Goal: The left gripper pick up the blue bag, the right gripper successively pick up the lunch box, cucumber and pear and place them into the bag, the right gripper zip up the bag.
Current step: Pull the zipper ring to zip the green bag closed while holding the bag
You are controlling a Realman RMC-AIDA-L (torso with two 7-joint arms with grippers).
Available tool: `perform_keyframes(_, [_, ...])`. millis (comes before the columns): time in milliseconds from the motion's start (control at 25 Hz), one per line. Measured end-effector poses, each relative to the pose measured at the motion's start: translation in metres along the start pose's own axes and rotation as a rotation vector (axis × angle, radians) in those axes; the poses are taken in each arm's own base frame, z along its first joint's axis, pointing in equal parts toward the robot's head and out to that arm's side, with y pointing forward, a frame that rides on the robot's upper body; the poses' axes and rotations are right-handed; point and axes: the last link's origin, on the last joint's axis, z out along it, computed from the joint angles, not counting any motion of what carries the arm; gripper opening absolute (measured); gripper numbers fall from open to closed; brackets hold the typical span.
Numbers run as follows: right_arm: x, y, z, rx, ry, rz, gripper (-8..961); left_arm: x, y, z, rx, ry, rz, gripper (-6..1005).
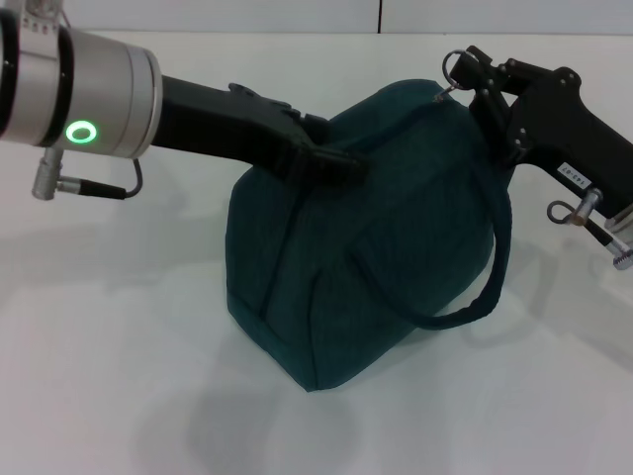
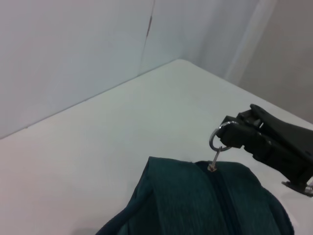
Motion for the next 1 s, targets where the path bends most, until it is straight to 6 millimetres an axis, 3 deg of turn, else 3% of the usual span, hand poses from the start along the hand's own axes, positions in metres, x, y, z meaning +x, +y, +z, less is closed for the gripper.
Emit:
perform_keyframes(80, [0.0, 0.0, 0.0, 0.0, 0.0, 0.0, 97, -0.0005, 0.0006, 0.001, -0.001, -0.002, 0.01, 830])
perform_keyframes(520, [-0.0001, -0.0001, 0.0006, -0.001, 0.0, 0.009, 105, -0.002, 0.0032, 0.0032, -0.013, -0.013, 0.055, 394])
perform_keyframes(840, [-0.0003, 0.0, 0.0007, -0.002, -0.001, 0.013, 111, -0.004, 0.0061, 0.0058, -0.024, -0.026, 0.093, 152])
perform_keyframes(1000, [-0.0005, 0.0002, 0.0004, -0.002, -0.003, 0.013, 114, -0.0042, 0.0064, 0.0057, -0.026, -0.025, 0.096, 133])
